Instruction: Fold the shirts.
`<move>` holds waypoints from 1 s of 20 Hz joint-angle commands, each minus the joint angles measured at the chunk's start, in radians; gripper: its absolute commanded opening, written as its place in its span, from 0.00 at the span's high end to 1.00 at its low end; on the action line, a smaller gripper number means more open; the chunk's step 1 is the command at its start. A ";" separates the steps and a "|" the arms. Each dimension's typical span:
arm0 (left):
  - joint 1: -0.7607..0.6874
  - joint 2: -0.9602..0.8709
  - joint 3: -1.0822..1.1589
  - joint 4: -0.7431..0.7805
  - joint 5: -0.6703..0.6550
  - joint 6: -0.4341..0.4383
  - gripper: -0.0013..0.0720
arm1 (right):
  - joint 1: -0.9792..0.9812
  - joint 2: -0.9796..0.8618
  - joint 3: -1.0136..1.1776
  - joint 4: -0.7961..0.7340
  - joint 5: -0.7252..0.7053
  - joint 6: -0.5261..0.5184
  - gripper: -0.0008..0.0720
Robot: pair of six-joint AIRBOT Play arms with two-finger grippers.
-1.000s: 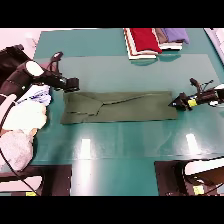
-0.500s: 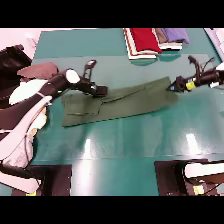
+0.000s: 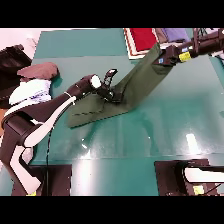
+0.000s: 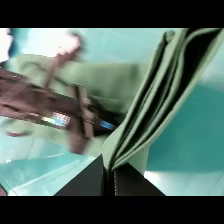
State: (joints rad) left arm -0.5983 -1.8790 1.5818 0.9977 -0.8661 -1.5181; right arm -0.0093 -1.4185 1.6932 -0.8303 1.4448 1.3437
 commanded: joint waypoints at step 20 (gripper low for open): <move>0.572 0.743 0.055 0.322 -0.179 0.008 0.94 | 0.721 -0.355 0.182 0.239 -0.508 -0.133 0.47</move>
State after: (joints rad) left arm -0.1116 -1.2507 1.6367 1.2785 -1.0367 -1.5112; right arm 0.6292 -1.6917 1.8267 -0.6109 1.0565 1.2678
